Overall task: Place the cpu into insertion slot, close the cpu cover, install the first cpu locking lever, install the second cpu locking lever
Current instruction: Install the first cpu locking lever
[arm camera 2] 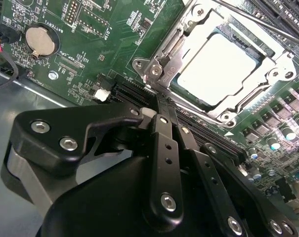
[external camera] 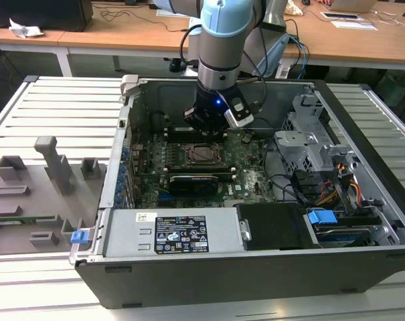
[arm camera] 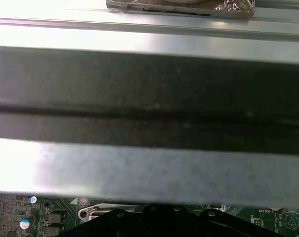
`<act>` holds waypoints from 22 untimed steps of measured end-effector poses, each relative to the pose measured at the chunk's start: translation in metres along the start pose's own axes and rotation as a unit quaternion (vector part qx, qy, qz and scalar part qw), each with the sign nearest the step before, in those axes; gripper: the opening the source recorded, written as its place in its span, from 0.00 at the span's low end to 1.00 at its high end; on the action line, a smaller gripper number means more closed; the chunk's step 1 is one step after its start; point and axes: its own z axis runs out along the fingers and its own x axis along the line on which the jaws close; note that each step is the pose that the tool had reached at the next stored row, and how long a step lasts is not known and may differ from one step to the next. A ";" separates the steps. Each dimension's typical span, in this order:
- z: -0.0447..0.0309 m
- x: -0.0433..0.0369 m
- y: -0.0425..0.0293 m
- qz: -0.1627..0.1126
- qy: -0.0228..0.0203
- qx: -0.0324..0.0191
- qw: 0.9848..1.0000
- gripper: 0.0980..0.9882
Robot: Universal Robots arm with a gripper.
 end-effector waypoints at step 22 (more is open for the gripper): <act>-0.0108 -0.0006 0.0015 0.000 0.000 0.007 1.000 0.01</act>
